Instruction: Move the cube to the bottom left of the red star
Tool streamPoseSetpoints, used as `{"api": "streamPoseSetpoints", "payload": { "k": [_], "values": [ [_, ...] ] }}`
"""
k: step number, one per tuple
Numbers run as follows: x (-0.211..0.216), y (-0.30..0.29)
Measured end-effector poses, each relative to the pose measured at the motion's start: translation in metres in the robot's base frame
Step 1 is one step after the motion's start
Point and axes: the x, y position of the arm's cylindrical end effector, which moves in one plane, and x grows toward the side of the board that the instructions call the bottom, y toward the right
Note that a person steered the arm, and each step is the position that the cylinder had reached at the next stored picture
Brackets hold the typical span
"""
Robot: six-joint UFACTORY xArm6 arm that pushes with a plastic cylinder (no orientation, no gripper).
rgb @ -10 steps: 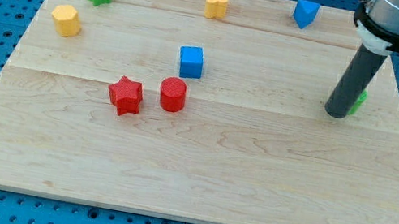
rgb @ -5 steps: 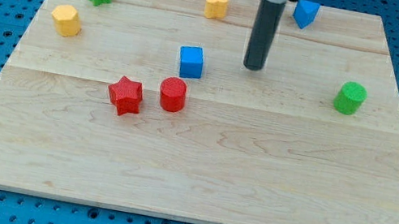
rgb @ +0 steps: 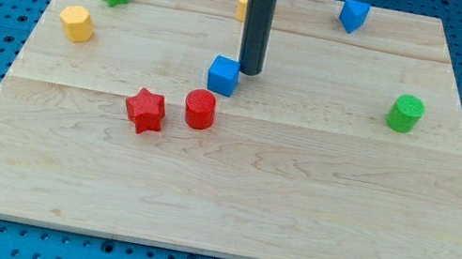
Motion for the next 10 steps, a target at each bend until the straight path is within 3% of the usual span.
{"api": "streamPoseSetpoints", "payload": {
  "k": [2, 3, 4, 5, 6, 7, 9, 10],
  "values": [
    [0.007, -0.031],
    [0.07, -0.052],
    [0.063, -0.106],
    [0.052, -0.04],
    [0.029, -0.029],
    [0.013, -0.118],
    [0.006, -0.203],
    [0.046, -0.232]
  ]
}}
